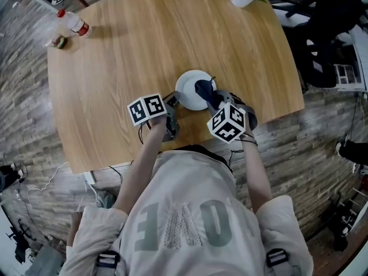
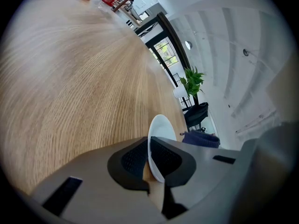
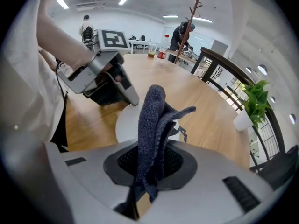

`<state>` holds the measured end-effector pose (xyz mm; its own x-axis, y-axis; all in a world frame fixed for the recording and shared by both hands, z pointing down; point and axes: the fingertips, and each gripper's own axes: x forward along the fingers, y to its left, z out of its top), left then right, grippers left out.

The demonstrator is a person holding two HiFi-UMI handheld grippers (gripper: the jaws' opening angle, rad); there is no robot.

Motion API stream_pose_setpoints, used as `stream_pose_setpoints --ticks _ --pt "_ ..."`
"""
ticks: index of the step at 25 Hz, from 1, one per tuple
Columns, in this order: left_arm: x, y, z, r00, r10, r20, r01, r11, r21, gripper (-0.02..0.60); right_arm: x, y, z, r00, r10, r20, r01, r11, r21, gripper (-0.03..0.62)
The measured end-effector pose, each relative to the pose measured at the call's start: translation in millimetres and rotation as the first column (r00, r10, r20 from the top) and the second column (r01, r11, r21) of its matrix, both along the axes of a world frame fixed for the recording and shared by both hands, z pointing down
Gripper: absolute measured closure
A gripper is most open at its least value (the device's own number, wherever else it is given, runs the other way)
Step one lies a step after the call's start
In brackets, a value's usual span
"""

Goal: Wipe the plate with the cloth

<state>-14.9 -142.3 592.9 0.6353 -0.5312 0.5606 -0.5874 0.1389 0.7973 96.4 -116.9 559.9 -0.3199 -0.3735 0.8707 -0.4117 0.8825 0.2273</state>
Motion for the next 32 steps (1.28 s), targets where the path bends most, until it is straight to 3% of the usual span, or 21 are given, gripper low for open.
stream_pose_setpoints --ticks 4,12,20,32 --pt "0.8 1.5 0.7 1.0 0.0 -0.002 0.0 1.0 0.0 0.555 -6.2 -39.9 -0.4 0.999 -0.014 -0.051 0.017 0.998 0.063 0.53" --pt "1.7 2.8 0.3 1.0 0.002 -0.006 -0.002 1.0 0.0 0.555 -15.6 -73.6 21.1 0.989 -0.048 -0.141 0.059 0.995 0.075 0.53" --pt "-0.2 1.4 0.6 1.0 0.002 -0.008 -0.002 1.0 0.0 0.555 -20.9 -68.2 26.1 0.989 -0.059 -0.136 0.067 0.996 0.053 0.53" --pt "-0.9 1.2 0.7 1.0 -0.009 -0.008 0.009 1.0 -0.001 0.555 -28.4 -1.3 31.0 0.982 -0.139 -0.13 0.135 0.99 -0.035 0.53"
